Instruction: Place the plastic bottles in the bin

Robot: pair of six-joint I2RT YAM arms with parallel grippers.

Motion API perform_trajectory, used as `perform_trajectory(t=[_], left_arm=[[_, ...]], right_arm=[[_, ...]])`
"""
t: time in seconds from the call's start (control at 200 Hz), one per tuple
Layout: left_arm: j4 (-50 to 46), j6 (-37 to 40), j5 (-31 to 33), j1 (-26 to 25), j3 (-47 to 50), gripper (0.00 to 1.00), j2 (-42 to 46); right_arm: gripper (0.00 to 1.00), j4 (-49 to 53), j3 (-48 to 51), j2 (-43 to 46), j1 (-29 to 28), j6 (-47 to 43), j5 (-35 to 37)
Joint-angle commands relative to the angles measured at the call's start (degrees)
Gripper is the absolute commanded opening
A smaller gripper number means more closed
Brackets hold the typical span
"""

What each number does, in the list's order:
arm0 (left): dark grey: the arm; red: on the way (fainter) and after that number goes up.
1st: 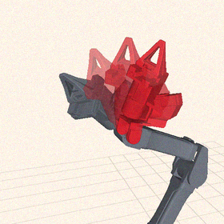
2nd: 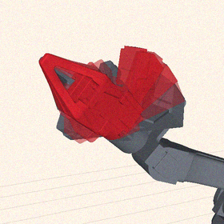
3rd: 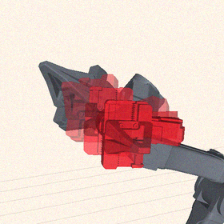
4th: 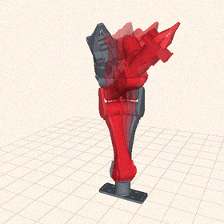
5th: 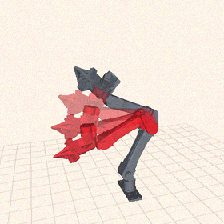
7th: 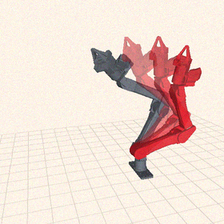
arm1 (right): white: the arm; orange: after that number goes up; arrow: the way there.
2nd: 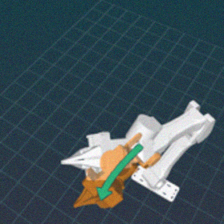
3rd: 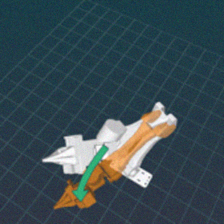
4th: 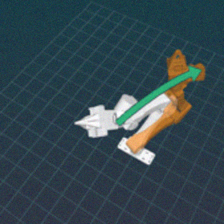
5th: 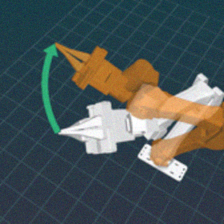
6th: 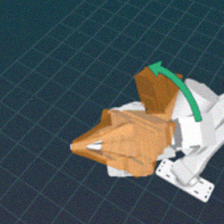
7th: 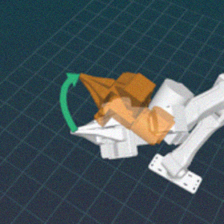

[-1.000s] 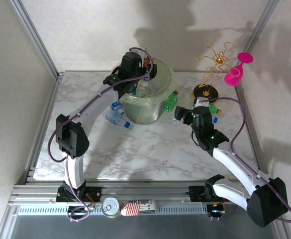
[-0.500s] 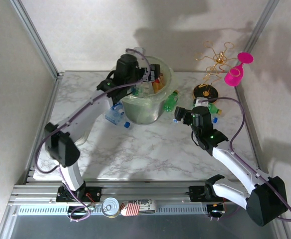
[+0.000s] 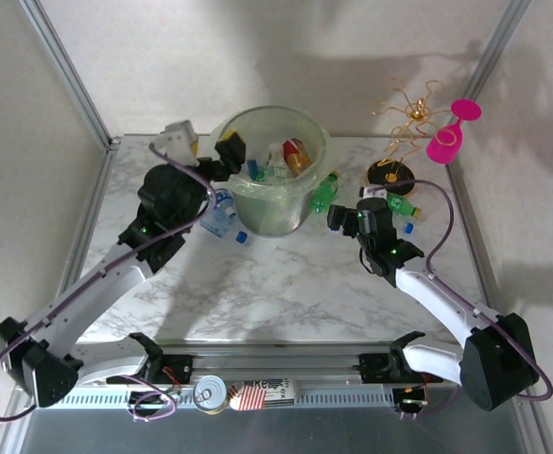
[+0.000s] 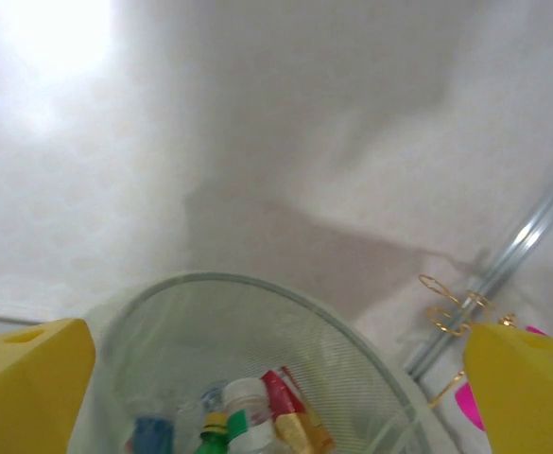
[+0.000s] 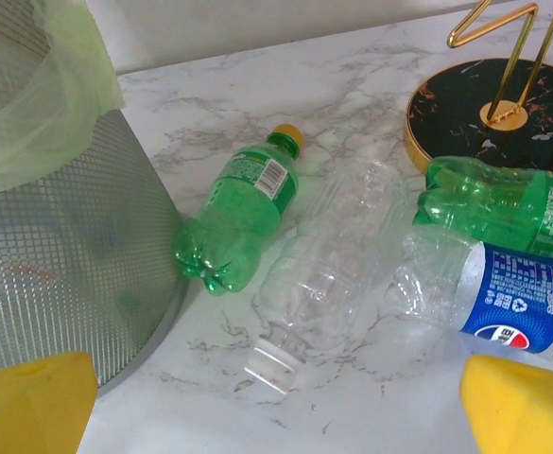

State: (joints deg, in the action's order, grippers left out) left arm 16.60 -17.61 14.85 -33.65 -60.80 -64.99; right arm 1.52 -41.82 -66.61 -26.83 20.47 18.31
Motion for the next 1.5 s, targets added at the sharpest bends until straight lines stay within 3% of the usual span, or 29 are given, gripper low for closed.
perform_trajectory(t=[0.0, 0.215, 0.406, 0.721, 0.946, 1.497], left_arm=[[4.78, -3.47, 6.3, 0.72, 6.62, 1.0, 4.76], [5.16, -9.61, 10.81, 1.79, 19.04, 1.0, 12.91], [5.33, -15.62, 12.04, 2.27, 26.63, 1.0, 15.94], [5.62, -17.56, 11.86, 2.65, 28.61, 1.0, 16.28], [3.2, -17.24, 13.92, 3.14, 30.35, 1.0, 19.99], [2.38, -18.91, 15.52, 4.47, 33.37, 1.0, 24.57]], right_arm=[[0.99, -0.91, -3.64, -1.91, 1.4, -3.69, 0.38], [0.99, 1.55, -8.13, -7.48, 6.14, -8.75, -3.6], [0.98, 4.26, -13.42, -15.57, 9.07, -5.09, -9.38], [0.87, 7.51, -27.69, -33.48, 10.96, 1.5, -9.89], [0.82, 8.03, -33.41, -41.64, 11.36, 4.17, -8.87], [0.73, 7.89, -31.49, -45.09, 11.62, 6.82, -5.48]])
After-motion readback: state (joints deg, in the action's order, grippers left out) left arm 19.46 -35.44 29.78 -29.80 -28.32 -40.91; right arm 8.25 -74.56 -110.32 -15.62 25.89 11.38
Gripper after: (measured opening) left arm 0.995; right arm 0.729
